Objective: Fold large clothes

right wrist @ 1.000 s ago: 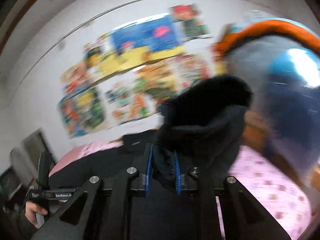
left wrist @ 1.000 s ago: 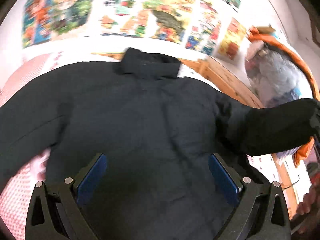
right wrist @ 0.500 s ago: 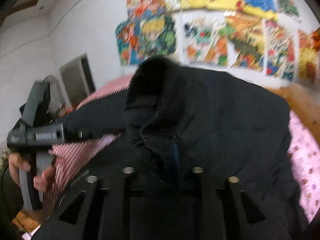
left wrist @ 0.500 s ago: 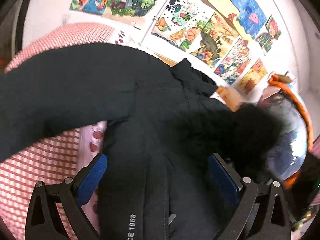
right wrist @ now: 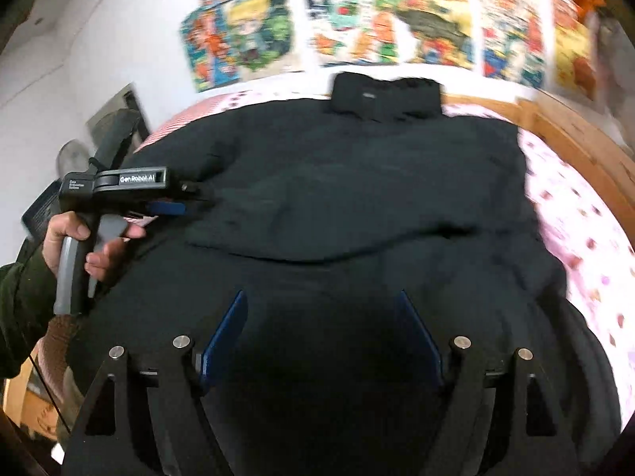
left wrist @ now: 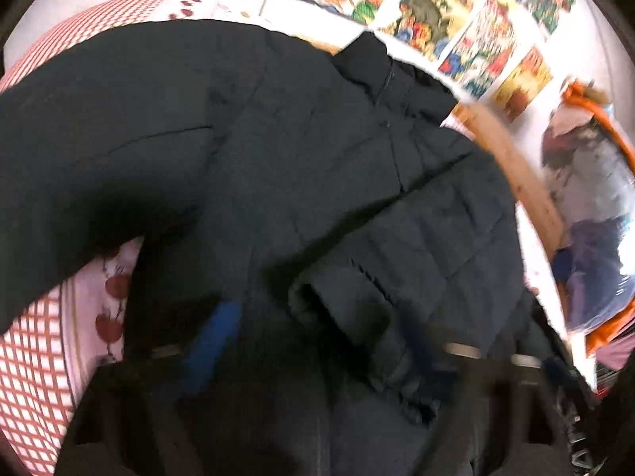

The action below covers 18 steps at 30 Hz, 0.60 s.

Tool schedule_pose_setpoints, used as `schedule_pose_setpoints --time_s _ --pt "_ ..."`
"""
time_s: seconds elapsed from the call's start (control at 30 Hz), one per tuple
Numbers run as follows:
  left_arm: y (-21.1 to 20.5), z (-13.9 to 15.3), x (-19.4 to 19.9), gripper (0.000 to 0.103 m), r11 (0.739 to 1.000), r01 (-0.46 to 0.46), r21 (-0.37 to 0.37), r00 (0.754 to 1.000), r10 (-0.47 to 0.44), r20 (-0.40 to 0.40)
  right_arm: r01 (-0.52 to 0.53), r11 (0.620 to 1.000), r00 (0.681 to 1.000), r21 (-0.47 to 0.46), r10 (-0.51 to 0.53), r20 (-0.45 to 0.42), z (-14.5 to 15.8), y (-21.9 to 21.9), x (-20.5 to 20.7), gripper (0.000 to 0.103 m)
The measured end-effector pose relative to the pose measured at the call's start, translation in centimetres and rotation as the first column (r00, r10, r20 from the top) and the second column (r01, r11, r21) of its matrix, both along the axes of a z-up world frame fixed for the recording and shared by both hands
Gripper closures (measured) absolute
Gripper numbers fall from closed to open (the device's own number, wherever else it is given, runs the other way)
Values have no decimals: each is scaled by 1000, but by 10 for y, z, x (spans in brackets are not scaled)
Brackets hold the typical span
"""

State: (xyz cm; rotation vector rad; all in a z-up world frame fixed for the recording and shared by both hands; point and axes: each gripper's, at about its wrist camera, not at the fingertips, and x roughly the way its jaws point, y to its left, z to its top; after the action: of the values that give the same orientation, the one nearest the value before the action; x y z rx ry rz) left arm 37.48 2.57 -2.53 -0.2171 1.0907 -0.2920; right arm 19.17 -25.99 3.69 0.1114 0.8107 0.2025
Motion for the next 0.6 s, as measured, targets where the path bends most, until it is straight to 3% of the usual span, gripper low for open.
schedule_pose_setpoints --time_s 0.03,0.07,0.13,0.2,0.27,0.37,0.5,0.6 --pt "-6 -1 2 71 1000 7 22 1000 -7 -15 33 999 999 19 -32 -10 -2 -12 -1 30" --pt "-11 -2 4 76 999 -3 54 1000 4 -19 58 998 998 29 -57 -19 -4 -20 0 30" --pt "-19 6 2 96 994 4 111 999 -8 34 85 995 996 44 -84 -35 -7 -33 0 28" --pt "-23 20 -2 98 987 0 162 993 -19 116 76 996 996 45 -75 -38 -7 -44 9 25" --pt "-27 47 -6 98 970 -43 241 969 -18 246 74 997 997 13 -74 -18 3 -49 18 25" --pt "-19 77 2 98 949 -145 280 927 31 375 79 996 996 -44 -78 42 23 -57 48 20" --pt "-10 80 25 98 926 -189 327 915 45 401 92 994 993 -67 -87 77 30 -53 112 18" --pt "-13 55 47 98 896 -174 408 937 22 350 75 993 996 -90 -71 53 13 -37 167 18"
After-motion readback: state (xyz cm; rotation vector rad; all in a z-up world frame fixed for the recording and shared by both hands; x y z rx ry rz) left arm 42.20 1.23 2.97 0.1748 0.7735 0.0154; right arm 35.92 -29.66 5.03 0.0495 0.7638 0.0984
